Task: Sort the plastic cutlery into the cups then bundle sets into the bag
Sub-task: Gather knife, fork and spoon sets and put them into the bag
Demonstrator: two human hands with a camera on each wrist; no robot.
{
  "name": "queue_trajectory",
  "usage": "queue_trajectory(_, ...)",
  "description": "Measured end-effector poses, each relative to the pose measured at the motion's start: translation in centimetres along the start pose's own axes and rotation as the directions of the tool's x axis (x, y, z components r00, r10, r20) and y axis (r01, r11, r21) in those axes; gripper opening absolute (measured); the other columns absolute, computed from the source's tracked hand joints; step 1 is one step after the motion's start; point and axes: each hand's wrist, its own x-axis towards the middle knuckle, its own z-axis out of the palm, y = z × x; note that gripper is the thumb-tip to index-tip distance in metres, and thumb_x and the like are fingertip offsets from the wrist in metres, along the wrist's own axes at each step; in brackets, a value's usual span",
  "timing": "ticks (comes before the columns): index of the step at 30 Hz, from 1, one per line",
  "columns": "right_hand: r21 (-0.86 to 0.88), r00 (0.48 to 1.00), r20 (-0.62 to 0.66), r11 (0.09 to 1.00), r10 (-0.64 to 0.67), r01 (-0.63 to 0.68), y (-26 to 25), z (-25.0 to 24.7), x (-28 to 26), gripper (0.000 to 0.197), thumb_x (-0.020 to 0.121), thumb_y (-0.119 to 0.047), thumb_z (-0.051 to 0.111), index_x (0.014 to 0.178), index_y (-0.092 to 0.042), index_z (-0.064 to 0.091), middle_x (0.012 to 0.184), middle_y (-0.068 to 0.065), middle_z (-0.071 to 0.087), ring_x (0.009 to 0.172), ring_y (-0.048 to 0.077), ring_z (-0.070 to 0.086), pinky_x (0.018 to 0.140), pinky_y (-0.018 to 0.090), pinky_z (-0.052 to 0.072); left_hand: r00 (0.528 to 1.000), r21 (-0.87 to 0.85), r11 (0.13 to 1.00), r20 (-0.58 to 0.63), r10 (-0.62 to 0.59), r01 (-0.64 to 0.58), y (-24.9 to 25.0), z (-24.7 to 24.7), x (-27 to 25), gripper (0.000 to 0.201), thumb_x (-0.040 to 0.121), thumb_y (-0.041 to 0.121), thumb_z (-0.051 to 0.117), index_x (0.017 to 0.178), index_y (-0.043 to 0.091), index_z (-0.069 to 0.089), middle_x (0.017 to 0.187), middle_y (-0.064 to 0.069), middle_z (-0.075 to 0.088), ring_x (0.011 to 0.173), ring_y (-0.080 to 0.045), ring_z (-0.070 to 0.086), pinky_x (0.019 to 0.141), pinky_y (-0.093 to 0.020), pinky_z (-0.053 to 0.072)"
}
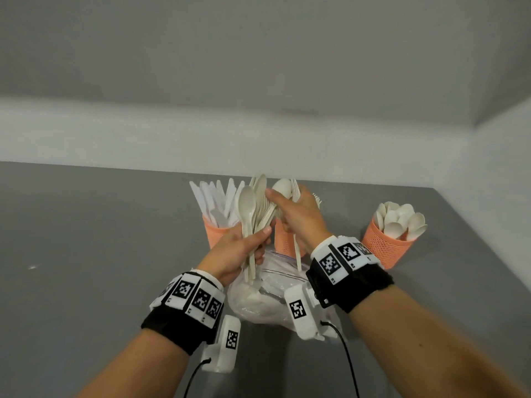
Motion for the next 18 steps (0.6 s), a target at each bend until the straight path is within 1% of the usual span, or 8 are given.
queue_trajectory(2, -0.027, 0.999, 0.052, 1.0, 0.005, -0.004, -0.2, -0.5, 0.0, 0.02, 0.082, -0.022, 0.067, 0.076, -0.009, 0.054, 0.047, -0.007, 0.046, 0.03, 0.001, 0.037, 0.033, 0.015, 0.027, 1.0, -0.019, 1.0, 0.01, -0.006, 0.007, -0.1, 0.1, 0.1, 0.024, 0.094, 0.022, 0.048, 0.108, 0.005, 0.058, 0.067, -0.001, 0.051, 0.045, -0.007, 0.04, 0.046, -0.019, 0.037)
queue_trajectory(3, -0.047, 0.996, 0.084, 0.999, 0.008, -0.004, -0.4, -0.8, -0.1, 0.022, 0.084, -0.016, 0.063, 0.066, -0.012, 0.051, 0.04, -0.01, 0.042, 0.03, 0.002, 0.034, 0.033, 0.015, 0.026, 1.0, -0.044, 0.999, 0.011, -0.016, 0.016, -0.1, 0.1, 0.1, 0.027, 0.095, 0.026, 0.045, 0.107, 0.006, 0.058, 0.066, -0.001, 0.052, 0.044, -0.007, 0.04, 0.045, -0.019, 0.037)
queue_trajectory(5, -0.055, 0.989, 0.141, 0.998, 0.041, -0.033, -0.5, -1.4, -0.1, 0.03, 0.089, -0.014, 0.056, 0.06, -0.016, 0.045, 0.037, -0.01, 0.036, 0.032, 0.006, 0.029, 0.033, 0.016, 0.023, 0.999, -0.116, 0.992, 0.005, -0.045, 0.045, 0.0, 0.1, 0.1, 0.03, 0.096, 0.031, 0.041, 0.102, 0.009, 0.061, 0.065, 0.0, 0.056, 0.043, -0.008, 0.044, 0.044, -0.02, 0.04)
queue_trajectory(8, -0.024, 0.979, 0.194, 0.998, 0.057, -0.054, -0.6, -2.0, 0.0, 0.028, 0.093, -0.018, 0.051, 0.066, -0.015, 0.047, 0.036, -0.011, 0.036, 0.031, 0.003, 0.028, 0.033, 0.016, 0.022, 0.995, -0.196, 0.979, -0.066, -0.071, 0.057, 0.2, -0.2, 0.3, 0.027, 0.096, 0.027, 0.044, 0.094, 0.006, 0.062, 0.065, -0.002, 0.063, 0.046, -0.011, 0.053, 0.047, -0.022, 0.048)
queue_trajectory(11, 0.096, 0.979, 0.204, 0.995, 0.008, -0.028, -0.5, -2.3, -0.3, 0.025, 0.095, -0.016, 0.049, 0.07, -0.016, 0.049, 0.041, -0.009, 0.034, 0.033, 0.003, 0.026, 0.033, 0.016, 0.021, 0.985, -0.207, 0.977, -0.155, -0.081, 0.047, 0.3, -0.3, 0.5, 0.023, 0.095, 0.021, 0.048, 0.095, 0.004, 0.063, 0.068, -0.004, 0.068, 0.054, -0.012, 0.064, 0.054, -0.026, 0.056)
queue_trajectory(14, 0.165, 0.991, 0.131, 0.986, -0.034, 0.012, -0.4, -2.3, -0.6, 0.023, 0.096, -0.019, 0.047, 0.073, -0.018, 0.05, 0.049, -0.005, 0.031, 0.036, 0.003, 0.025, 0.035, 0.015, 0.022, 0.971, -0.272, 0.962, -0.221, -0.094, 0.031, 0.6, -0.5, 0.8, 0.02, 0.095, 0.017, 0.047, 0.082, 0.008, 0.06, 0.063, -0.005, 0.068, 0.055, -0.014, 0.066, 0.055, -0.028, 0.057)
queue_trajectory(16, 0.225, 0.996, 0.076, 0.974, -0.05, 0.031, -0.7, -2.5, -0.7, 0.022, 0.096, -0.017, 0.046, 0.075, -0.018, 0.05, 0.054, -0.003, 0.035, 0.037, 0.001, 0.029, 0.034, 0.013, 0.025, 0.971, -0.28, 0.96, -0.219, -0.091, 0.027, 0.8, -0.8, 0.7, 0.022, 0.096, 0.017, 0.046, 0.079, 0.01, 0.057, 0.067, -0.003, 0.07, 0.057, -0.013, 0.067, 0.055, -0.028, 0.056)
queue_trajectory(18, 0.179, 0.996, 0.046, 0.982, -0.073, 0.063, -0.9, -2.7, -0.7, 0.02, 0.096, -0.016, 0.046, 0.078, -0.019, 0.052, 0.058, -0.006, 0.042, 0.039, 0.001, 0.04, 0.039, 0.012, 0.032, 0.982, -0.263, 0.964, -0.171, -0.084, 0.037, 0.8, -0.9, 0.5, 0.023, 0.096, 0.017, 0.043, 0.08, 0.009, 0.057, 0.082, -0.005, 0.071, 0.069, -0.015, 0.07, 0.065, -0.031, 0.058)
